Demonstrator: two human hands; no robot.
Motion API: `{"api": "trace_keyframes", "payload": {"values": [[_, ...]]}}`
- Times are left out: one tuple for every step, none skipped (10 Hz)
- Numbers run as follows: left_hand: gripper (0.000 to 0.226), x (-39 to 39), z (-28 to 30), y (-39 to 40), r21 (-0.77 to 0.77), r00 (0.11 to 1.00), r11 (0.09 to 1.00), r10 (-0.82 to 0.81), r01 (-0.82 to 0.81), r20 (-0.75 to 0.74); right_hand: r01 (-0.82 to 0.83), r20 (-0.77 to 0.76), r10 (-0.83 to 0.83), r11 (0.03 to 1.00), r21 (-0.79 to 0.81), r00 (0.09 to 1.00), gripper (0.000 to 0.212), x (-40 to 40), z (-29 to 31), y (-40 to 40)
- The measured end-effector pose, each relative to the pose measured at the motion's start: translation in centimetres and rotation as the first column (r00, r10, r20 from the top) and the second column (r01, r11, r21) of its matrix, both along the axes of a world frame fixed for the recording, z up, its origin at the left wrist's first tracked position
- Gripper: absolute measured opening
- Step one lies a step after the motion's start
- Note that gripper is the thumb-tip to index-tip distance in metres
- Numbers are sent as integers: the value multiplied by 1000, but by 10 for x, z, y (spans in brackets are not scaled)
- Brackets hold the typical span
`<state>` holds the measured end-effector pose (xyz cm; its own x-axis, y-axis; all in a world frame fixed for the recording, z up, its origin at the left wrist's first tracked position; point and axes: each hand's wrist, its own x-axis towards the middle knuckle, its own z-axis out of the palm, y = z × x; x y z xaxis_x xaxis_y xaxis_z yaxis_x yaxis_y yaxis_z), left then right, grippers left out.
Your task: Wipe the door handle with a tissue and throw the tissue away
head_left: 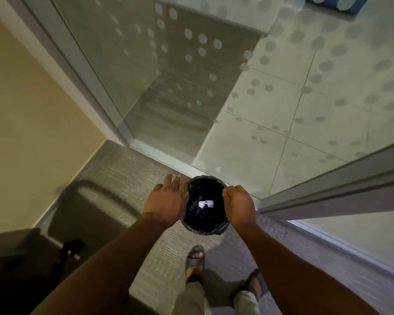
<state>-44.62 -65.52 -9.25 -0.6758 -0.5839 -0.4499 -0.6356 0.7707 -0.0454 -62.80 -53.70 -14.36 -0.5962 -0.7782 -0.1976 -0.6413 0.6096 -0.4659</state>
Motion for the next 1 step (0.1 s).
{"api": "trace_keyframes", "payload": {"values": [[61, -2, -3, 1, 2, 1000, 1000, 6, -6, -20, -22, -46, 21, 1000, -10, 999, 10, -3, -2, 5]]}}
